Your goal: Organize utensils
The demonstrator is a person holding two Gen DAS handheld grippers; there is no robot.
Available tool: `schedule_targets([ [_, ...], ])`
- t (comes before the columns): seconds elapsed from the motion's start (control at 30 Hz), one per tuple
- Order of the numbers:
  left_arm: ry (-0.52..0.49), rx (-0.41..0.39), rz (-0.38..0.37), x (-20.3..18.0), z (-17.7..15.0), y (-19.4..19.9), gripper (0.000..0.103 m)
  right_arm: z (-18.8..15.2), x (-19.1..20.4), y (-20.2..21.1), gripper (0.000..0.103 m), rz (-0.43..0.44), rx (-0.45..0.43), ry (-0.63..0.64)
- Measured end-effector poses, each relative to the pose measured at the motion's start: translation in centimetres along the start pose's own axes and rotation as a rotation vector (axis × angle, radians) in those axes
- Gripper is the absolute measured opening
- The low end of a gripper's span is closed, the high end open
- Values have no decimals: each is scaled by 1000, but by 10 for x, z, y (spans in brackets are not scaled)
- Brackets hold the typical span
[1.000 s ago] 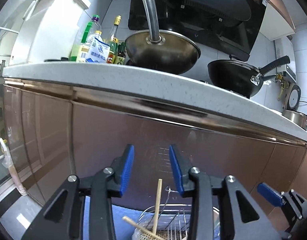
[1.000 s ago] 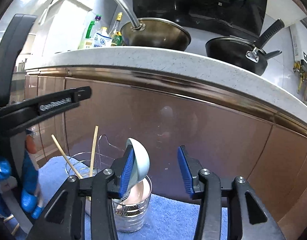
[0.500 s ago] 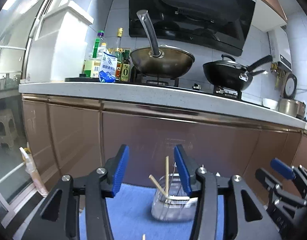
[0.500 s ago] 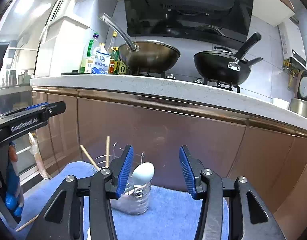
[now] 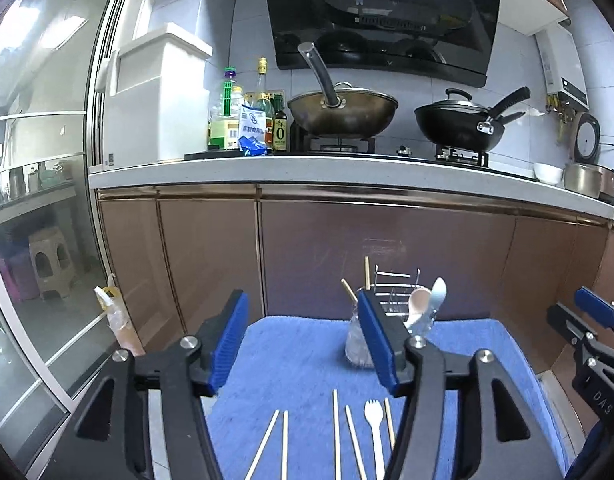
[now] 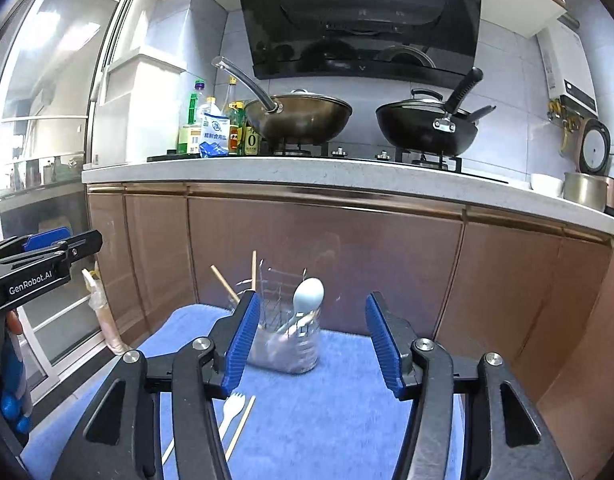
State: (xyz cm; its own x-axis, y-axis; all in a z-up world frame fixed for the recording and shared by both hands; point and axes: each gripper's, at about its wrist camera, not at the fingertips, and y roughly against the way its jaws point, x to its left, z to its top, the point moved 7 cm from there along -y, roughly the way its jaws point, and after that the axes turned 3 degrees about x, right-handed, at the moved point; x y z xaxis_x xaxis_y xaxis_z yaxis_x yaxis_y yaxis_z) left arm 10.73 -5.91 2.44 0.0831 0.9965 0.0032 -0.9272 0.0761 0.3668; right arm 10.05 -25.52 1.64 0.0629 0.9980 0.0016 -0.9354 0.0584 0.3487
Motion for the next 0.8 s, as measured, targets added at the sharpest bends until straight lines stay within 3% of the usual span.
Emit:
schedule_targets([
  [0.27,-13,-24,14,10,-3,33,56,-8,0,39,74,-17,-19,-15],
  [0.8,-26,-29,42,25,-5,47,57,-17,-6,60,75,-15,-17,-70],
])
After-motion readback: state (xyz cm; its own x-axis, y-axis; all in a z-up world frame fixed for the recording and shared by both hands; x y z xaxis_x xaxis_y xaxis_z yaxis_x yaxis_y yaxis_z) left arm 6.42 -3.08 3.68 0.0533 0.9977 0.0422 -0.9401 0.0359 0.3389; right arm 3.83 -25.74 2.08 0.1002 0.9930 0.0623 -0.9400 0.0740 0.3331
